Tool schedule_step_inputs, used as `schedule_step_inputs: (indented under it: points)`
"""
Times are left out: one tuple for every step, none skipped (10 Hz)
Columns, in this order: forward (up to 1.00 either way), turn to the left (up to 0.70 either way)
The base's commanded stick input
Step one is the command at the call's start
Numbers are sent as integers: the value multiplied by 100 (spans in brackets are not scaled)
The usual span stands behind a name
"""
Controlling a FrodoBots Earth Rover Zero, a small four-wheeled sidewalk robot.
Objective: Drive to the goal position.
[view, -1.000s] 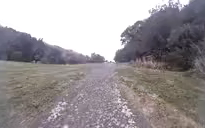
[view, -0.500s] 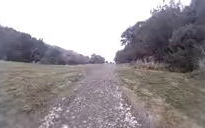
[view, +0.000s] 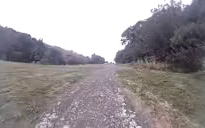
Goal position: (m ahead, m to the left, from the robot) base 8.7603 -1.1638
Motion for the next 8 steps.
schedule_step_inputs:
  points:
    - [45, 0]
    - [45, 0]
    - [45, 0]
    - [45, 0]
    - [45, 0]
    - [45, 0]
    - [45, 0]
    - [45, 0]
